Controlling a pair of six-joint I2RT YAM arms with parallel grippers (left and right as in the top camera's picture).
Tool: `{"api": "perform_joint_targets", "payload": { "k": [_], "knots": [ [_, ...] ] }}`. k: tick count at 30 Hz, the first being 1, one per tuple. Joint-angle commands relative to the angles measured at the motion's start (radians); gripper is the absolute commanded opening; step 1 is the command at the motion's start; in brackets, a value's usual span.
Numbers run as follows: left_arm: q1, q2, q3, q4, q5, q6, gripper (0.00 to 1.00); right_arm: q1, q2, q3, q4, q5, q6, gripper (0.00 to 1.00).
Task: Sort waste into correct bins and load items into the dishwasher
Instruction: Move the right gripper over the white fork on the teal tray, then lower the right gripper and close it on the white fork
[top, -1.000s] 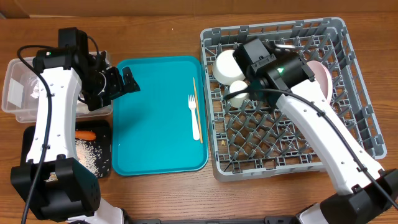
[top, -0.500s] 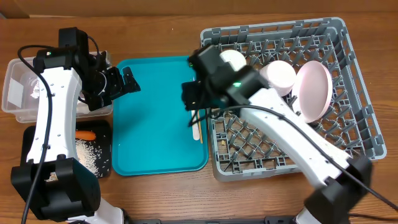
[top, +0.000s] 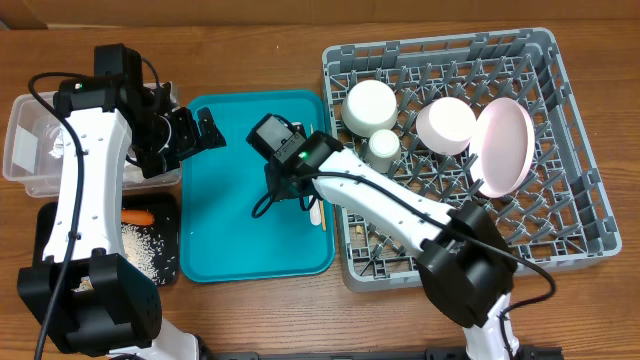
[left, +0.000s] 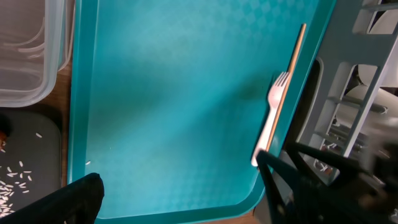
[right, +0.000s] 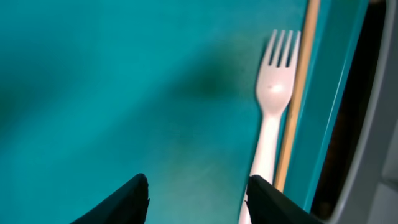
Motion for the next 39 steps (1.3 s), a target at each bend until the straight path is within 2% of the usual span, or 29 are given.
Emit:
{"api": "perform_joint_targets", "payload": {
  "k": [1, 14, 16, 19, 21, 30, 34, 39],
  "knots": [
    [-0.001, -0.015, 0.024, 0.001, 0.013, -0.019, 1.0, 0.001, 0.039, -0.001, 0.011, 0.08, 0.032, 0.52],
    [-0.001, -0.015, 0.024, 0.001, 0.014, -0.019, 1.0, 0.0, 0.136, -0.002, 0.027, 0.099, 0.064, 0.51],
    [-0.001, -0.015, 0.024, 0.001, 0.013, -0.019, 1.0, 0.0, 0.136, -0.002, 0.027, 0.085, 0.064, 0.47],
    [-0.001, -0.015, 0.024, 0.001, 0.014, -0.019, 1.0, 0.0, 0.137, -0.002, 0.025, 0.064, 0.064, 0.32],
    [-0.001, -0.015, 0.024, 0.001, 0.014, -0.019, 1.0, 0.0, 0.137, -0.002, 0.018, 0.058, 0.07, 0.28],
    [-0.001, -0.015, 0.024, 0.001, 0.013, -0.019, 1.0, 0.0, 0.139, -0.002, 0.001, 0.059, 0.097, 0.29],
    [-0.001, -0.015, 0.024, 0.001, 0.014, -0.019, 1.0, 0.0, 0.135, 0.01, -0.004, 0.06, 0.066, 0.29],
    [-0.001, -0.015, 0.024, 0.001, 0.013, -0.019, 1.0, 0.0, 0.099, 0.029, -0.011, 0.061, 0.058, 0.33]
  ]
}}
